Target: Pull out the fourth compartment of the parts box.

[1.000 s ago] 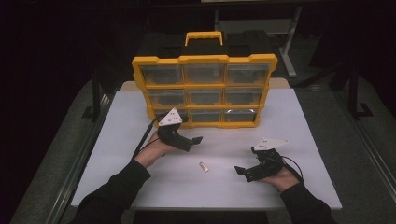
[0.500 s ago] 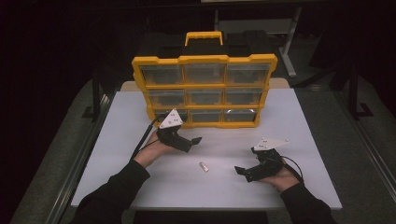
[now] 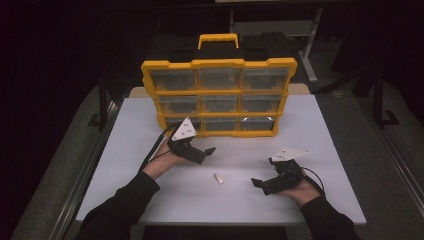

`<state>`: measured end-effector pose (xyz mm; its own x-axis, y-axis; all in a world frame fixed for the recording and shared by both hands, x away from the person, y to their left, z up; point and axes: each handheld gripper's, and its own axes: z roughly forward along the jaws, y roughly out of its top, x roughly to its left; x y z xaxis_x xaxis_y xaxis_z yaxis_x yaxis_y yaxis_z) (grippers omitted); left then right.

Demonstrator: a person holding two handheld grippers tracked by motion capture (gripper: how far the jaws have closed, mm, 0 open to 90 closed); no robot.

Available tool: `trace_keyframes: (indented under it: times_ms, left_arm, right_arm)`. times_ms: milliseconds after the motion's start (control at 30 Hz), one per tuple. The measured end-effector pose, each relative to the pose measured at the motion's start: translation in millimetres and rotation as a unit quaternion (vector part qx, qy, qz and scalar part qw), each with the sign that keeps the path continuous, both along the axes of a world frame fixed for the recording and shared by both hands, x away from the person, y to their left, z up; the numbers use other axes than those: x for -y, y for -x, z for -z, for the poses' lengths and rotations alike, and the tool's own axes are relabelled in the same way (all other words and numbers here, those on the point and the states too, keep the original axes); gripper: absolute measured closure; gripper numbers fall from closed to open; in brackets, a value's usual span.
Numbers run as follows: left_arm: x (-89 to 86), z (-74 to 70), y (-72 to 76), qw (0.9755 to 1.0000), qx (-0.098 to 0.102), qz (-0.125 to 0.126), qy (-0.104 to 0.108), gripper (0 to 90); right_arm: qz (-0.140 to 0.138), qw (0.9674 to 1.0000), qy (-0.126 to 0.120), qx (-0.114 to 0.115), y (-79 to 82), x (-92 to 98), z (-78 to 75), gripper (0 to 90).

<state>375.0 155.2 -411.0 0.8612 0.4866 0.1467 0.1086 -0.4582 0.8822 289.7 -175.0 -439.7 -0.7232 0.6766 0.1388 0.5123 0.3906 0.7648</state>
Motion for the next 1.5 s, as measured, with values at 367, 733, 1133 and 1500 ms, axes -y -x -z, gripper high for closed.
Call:
trace_keyframes:
  times_ms: [367, 733, 1133, 1500]
  left_arm:
    - [0.3, 0.1, 1.4, 0.9996, 0.021, -0.001, -0.017, 0.1]
    - [0.2, -1.0, 3.1, 0.9989, 0.04, 0.0, -0.024, 0.1]
    - [0.9, -0.7, 4.8, 0.9975, 0.06, 0.001, -0.037, 0.1]
    - [0.3, -0.3, 6.1, 0.9957, 0.078, 0.001, -0.05, 0.1]
  right_arm:
    - [-0.001, 1.0, 0.0, 0.0, 0.1, -0.1, 0.0, 0.0]
    - [-0.002, 1.0, 0.001, 0.001, 0.3, -0.2, 0.0, 0.0]
    - [-0.003, 1.0, 0.002, 0.0, 0.3, -0.3, 0.2, 0.0]
    - [-0.004, 1.0, 0.002, 0.0, 0.5, -0.3, 0.1, 0.0]
